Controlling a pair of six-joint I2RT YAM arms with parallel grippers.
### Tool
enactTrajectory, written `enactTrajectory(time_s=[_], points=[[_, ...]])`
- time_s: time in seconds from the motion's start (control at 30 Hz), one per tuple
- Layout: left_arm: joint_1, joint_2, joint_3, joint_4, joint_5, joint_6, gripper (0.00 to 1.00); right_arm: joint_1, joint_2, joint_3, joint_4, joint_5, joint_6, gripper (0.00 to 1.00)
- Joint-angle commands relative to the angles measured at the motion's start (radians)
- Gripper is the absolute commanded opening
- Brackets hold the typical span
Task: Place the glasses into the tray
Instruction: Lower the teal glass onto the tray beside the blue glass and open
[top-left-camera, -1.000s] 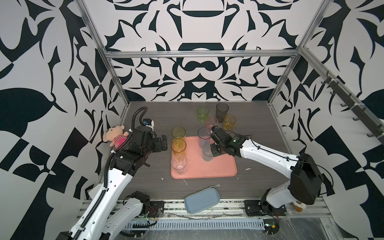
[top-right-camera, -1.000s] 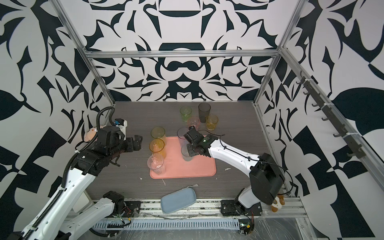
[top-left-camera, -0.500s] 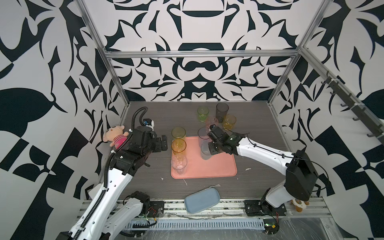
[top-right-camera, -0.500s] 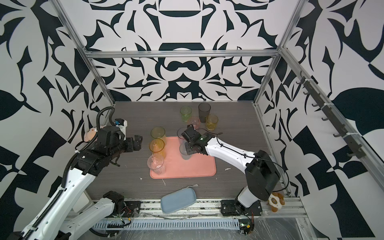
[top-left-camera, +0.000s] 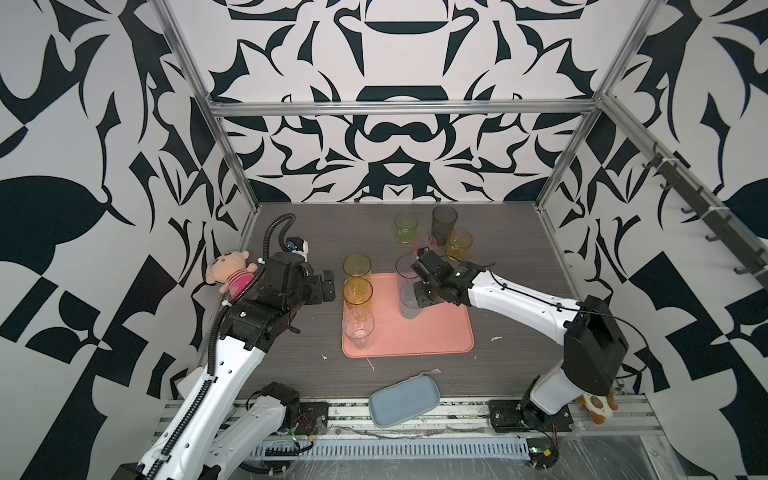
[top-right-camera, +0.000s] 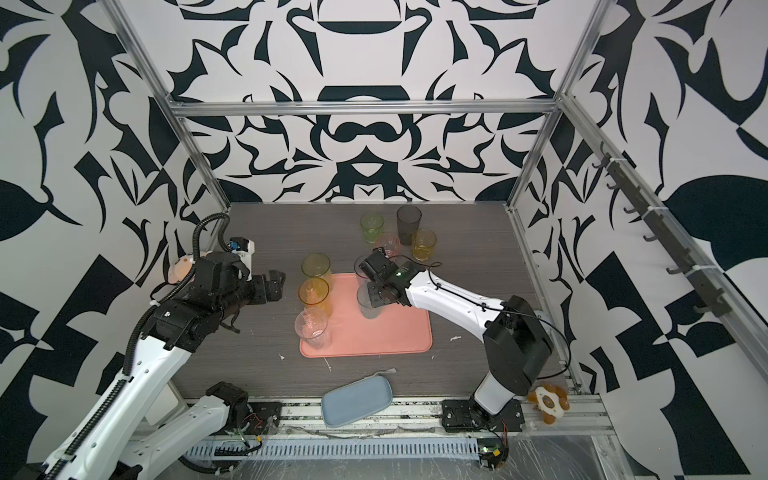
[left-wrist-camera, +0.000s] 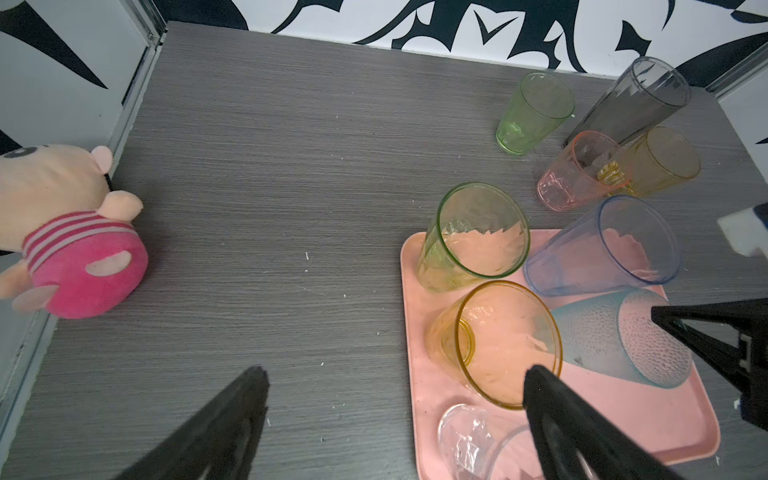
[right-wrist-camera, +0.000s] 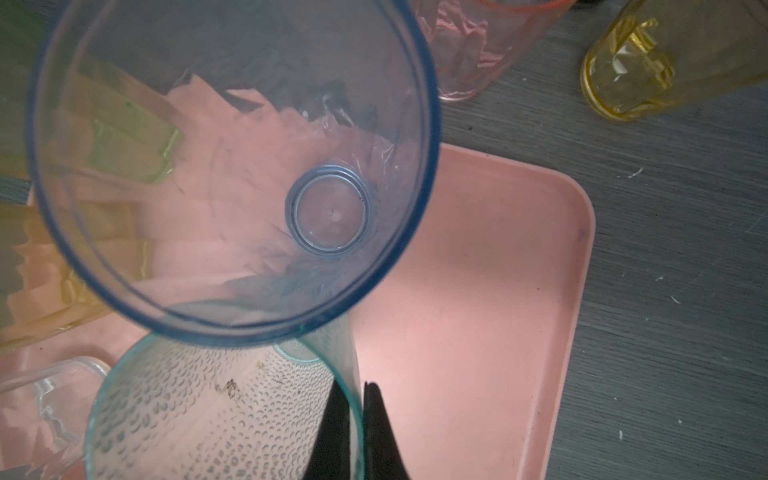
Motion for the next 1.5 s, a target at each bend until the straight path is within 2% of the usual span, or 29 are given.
enactTrajectory(time_s=[0.0,0.13,0.7,0.8,1.2,1.23,1.47], points=[[0.003,0.0,-0.006,-0.004,0.006,0.002,1.0,0.007,0.006,0.032,-0.026,-0.004,0.017,0.03],[0.003,-0.003,-0.006,-0.004,0.006,0.002,0.99,0.007,0.016,0.044,-0.035,-0.004,0.016,0.06],[0.003,0.0,-0.006,-0.004,0.003,0.002,0.99,0.007,0.014,0.087,-0.037,-0.003,-0.018,0.36],[0.004,0.0,-0.007,-0.005,0.003,0.001,1.0,0.007,0.005,0.096,-0.037,-0.04,-0.03,0.38],[0.002,0.002,-0.005,-0.004,0.008,0.001,0.99,0.006,-0.071,0.124,-0.056,-0.022,-0.09,0.46],[0.004,0.004,-0.005,-0.004,0.007,0.001,1.0,0.004,-0.08,0.129,-0.06,0.012,-0.095,0.46],[0.002,0.003,-0.004,-0.003,0.008,0.001,0.99,-0.005,-0.124,0.164,-0.069,0.047,-0.13,0.46]])
